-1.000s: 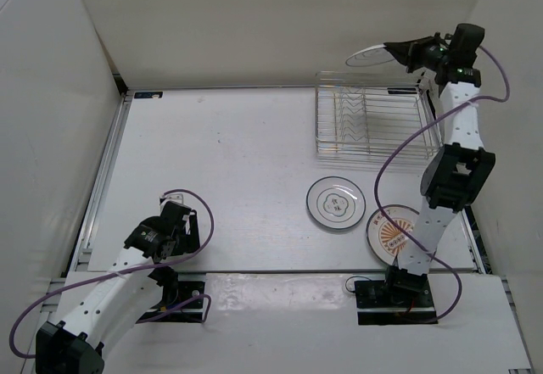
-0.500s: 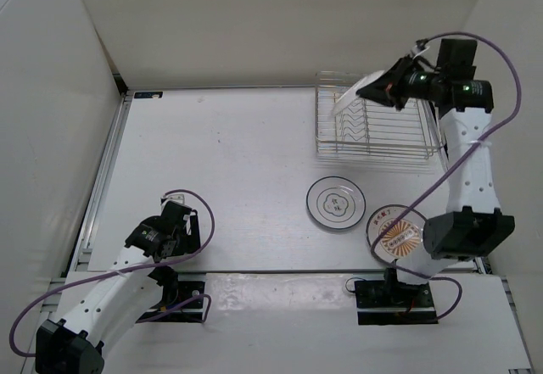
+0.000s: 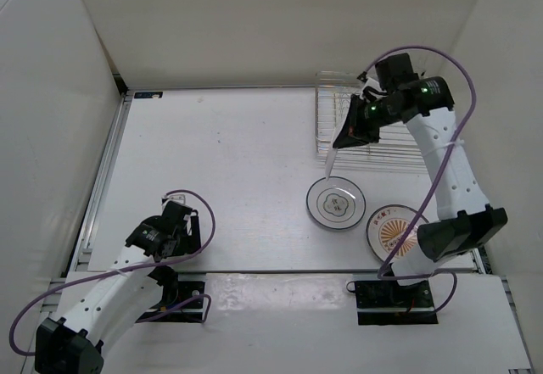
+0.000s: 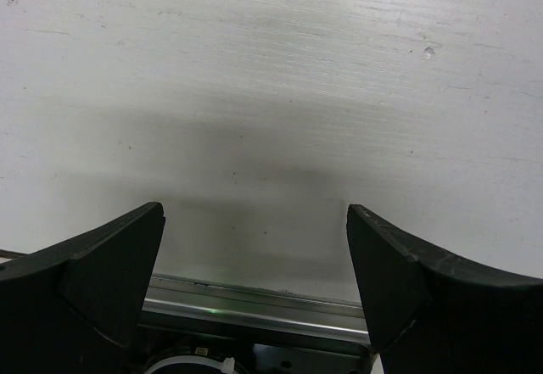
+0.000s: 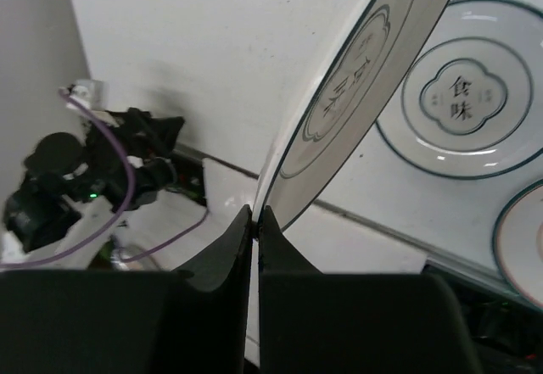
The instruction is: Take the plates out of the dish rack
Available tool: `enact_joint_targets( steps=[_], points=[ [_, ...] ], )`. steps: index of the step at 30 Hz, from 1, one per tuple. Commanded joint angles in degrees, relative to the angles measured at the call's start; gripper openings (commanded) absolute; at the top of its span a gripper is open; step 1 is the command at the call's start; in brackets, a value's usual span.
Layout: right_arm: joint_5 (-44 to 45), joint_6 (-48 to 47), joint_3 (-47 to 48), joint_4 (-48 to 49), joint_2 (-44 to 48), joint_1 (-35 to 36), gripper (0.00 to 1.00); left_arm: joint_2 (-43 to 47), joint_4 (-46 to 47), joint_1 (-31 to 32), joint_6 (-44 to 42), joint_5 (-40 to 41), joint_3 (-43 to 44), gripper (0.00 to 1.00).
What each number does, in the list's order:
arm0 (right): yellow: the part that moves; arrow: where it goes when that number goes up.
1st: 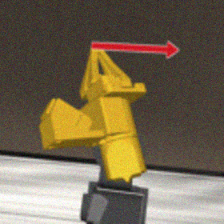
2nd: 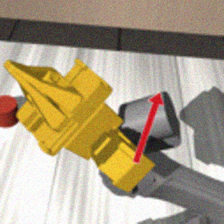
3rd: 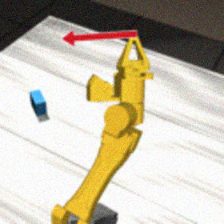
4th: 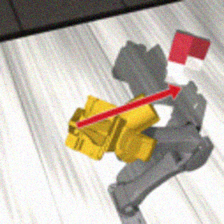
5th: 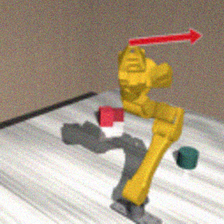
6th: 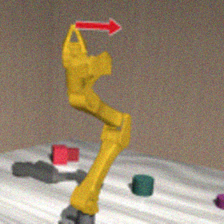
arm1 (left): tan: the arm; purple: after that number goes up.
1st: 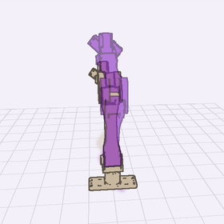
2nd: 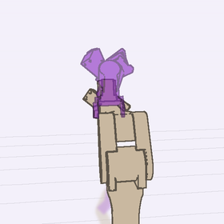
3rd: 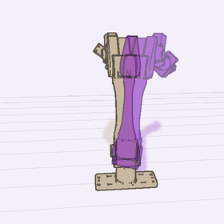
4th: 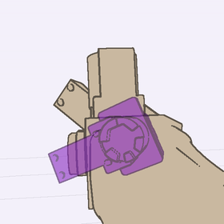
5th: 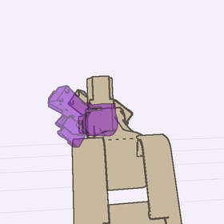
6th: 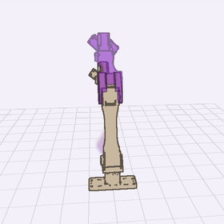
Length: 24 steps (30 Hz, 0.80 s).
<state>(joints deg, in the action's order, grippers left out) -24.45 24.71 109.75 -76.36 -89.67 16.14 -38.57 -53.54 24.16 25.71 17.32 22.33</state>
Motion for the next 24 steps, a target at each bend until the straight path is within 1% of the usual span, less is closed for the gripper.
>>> enact_joint_targets(
  steps=[1, 3, 5, 8, 11, 14, 16, 17, 18, 24],
  points=[
    [7.2, -4.7, 3.3, -16.5, -2.4, 4.7, 0.00, 0.0, 0.5, 0.8, -0.1, 0.0, 0.6, 1.00],
    [10.7, -4.1, 2.7, -16.2, -2.7, 7.6, 0.00, 0.3, 0.5, 1.9, 0.2, 0.6, 0.5, 1.00],
    [13.4, -3.0, 2.9, -17.9, -4.5, 11.0, 0.00, 0.5, 0.3, 2.7, 0.4, 0.9, 0.6, 1.00],
    [14.2, -2.0, 1.7, -18.4, -6.7, 15.1, 0.00, 1.2, 0.1, 3.9, 0.7, 1.8, 0.4, 1.00],
    [17.0, -1.9, 1.5, -18.5, -8.1, 19.0, 0.00, 1.6, -0.2, 4.6, 0.9, 2.5, 0.4, 1.00],
    [23.4, -0.2, -0.9, -18.5, -8.8, 20.5, 0.00, 2.0, -0.2, 5.0, 1.0, 2.7, 0.4, 1.00],
    [24.2, 0.3, -4.0, -18.5, -8.8, 21.2, 0.00, 1.9, -0.2, 5.1, 1.2, 2.8, 0.3, 1.00],
    [28.2, 0.3, -5.4, -18.4, -8.5, 21.8, 0.00, 1.9, -0.2, 5.1, 1.2, 3.0, 0.4, 1.00],
    [30.1, 1.2, -6.5, -18.5, -7.9, 22.1, 0.00, 1.8, -0.2, 5.2, 1.2, 3.0, 0.4, 1.00],
    [40.2, 0.5, -11.7, -18.5, -5.9, 24.4, 0.00, 1.9, -0.4, 5.2, 1.6, 3.4, 0.6, 1.00]
  ],
)
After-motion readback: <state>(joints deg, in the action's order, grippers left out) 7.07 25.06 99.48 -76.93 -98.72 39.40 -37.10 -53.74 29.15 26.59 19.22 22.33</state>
